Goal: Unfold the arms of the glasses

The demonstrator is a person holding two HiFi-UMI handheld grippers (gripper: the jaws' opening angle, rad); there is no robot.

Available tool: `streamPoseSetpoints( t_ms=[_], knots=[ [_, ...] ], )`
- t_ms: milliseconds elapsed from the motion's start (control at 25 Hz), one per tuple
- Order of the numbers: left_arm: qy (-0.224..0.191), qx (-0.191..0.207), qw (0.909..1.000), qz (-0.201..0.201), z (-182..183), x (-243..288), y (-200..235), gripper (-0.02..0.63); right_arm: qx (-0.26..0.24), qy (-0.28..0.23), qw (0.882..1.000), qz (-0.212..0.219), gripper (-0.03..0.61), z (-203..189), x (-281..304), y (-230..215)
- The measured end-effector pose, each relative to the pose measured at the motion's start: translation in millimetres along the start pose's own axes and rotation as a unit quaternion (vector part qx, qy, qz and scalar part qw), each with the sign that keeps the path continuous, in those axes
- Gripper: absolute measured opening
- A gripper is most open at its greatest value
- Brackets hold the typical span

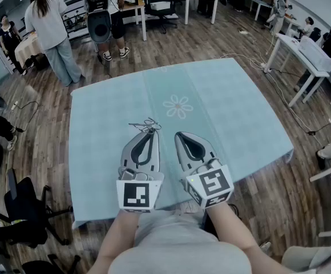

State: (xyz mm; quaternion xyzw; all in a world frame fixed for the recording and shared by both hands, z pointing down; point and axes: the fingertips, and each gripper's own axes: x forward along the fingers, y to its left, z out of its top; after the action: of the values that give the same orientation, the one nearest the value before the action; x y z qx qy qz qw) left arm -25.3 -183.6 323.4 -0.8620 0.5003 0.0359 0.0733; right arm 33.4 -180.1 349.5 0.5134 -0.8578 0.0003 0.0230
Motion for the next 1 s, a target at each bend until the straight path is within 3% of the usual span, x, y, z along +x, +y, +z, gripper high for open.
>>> streamPoseSetpoints(
  t_ms=[680,1000],
  knots=[
    [-0.014,0.024,0.9996,-0.007,6.1,-12.9,3.4,0.009,0.003,-0.015,1.000,0.003,0.008,11.9,-7.1,2.3],
    [-0.039,0.069,0.9963,-0.034,13.4,-13.6,-1.5,0.009,-0.008,-0.021,0.999,0.031,0.008,17.0,-6.3,17.4]
  ],
)
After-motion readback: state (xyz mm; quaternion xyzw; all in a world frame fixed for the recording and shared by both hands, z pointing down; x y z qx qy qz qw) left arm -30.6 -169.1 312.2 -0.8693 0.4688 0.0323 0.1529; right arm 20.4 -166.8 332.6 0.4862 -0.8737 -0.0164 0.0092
